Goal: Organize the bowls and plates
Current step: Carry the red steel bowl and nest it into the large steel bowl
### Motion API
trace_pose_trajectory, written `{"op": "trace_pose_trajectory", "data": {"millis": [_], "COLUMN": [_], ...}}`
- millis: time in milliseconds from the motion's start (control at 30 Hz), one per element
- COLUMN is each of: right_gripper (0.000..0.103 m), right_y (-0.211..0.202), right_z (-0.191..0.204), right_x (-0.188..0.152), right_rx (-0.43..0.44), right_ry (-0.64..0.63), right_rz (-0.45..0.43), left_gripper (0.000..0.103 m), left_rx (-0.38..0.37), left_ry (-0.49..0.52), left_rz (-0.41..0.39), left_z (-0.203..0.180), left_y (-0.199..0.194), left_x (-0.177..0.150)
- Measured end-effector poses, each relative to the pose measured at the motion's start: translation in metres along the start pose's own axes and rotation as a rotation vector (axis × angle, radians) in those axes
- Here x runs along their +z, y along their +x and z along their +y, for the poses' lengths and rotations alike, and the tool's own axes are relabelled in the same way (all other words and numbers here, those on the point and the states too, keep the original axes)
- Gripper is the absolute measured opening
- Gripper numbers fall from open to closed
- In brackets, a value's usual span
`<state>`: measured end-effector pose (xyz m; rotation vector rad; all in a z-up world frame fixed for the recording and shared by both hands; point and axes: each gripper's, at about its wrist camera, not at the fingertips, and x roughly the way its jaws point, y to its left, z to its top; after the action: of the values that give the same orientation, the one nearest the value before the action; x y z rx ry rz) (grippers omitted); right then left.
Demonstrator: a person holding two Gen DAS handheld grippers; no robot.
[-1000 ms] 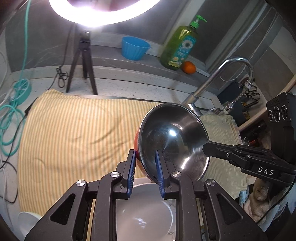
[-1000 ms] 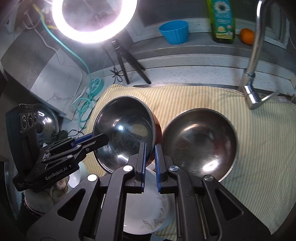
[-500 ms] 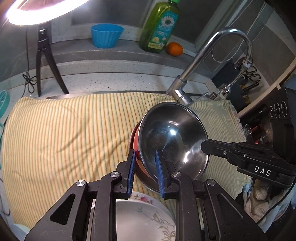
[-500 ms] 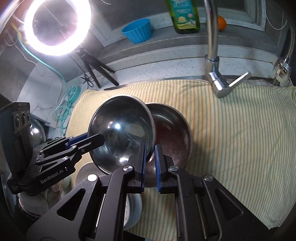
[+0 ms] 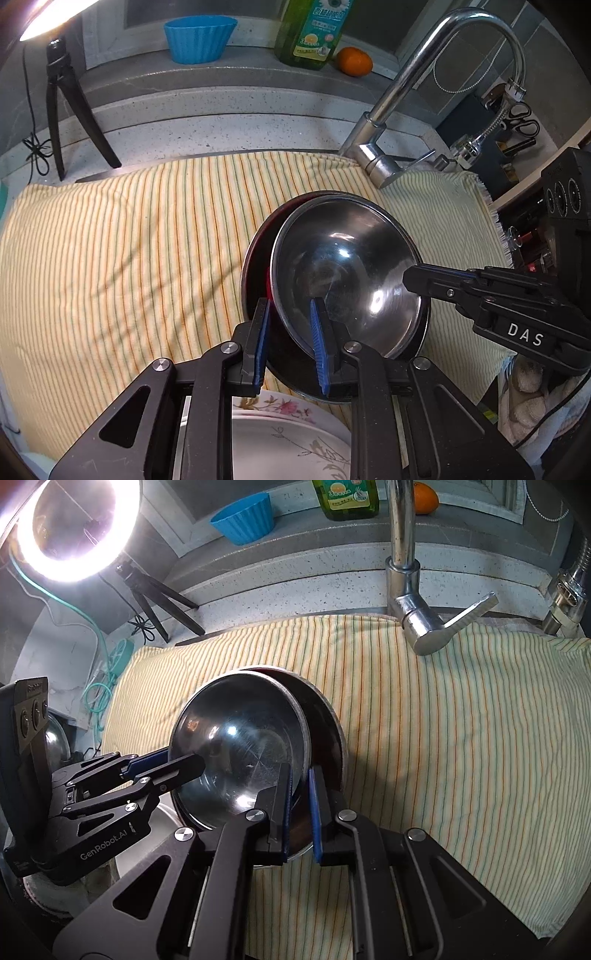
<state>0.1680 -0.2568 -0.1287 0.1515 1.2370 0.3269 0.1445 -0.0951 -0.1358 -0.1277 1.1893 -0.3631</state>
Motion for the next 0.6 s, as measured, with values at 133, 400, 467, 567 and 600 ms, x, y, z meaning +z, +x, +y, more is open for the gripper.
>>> {"op": "trace_pose_trajectory", "data": {"millis": [133, 400, 467, 567, 600], "right_gripper": [0.009, 0.011, 0.012, 0.012, 0.012], "right_y": [0.0082, 0.0107, 0.0109, 0.0111, 0.0112], "right_z": [-0.0014, 0.0016, 0.0033, 0.0043, 0.0044], "right_x": [0.0001, -0.0007, -0.0013, -0.0016, -0.0017], "right_rx": [-0.016, -0.031, -0.034, -0.042, -0.045], "right_ry": [-0.002, -0.023, -0.032, -0.038, -0.039], "right_rz": [0.019, 0.021, 0.021, 0.018, 0.020], "left_gripper": [0.019, 0.021, 0.025, 0.027, 0.028], "left_rx": [0.015, 0.025, 0.026, 0.028, 0.029], "left_ry": [0.016, 0.037, 0.036, 0.048, 0.053], "left_rz": [0.005, 0.012, 0.012, 0.010, 0.010], "left_z": [-0.0031, -0.0053, -0.0056, -0.0081, -0.0084], "left_y": [0.0029, 0.0046, 0.0049, 0.0048, 0.0050], "left_x": [0.0000, 0.0002, 0.0008, 0.0006, 0.0003]}}
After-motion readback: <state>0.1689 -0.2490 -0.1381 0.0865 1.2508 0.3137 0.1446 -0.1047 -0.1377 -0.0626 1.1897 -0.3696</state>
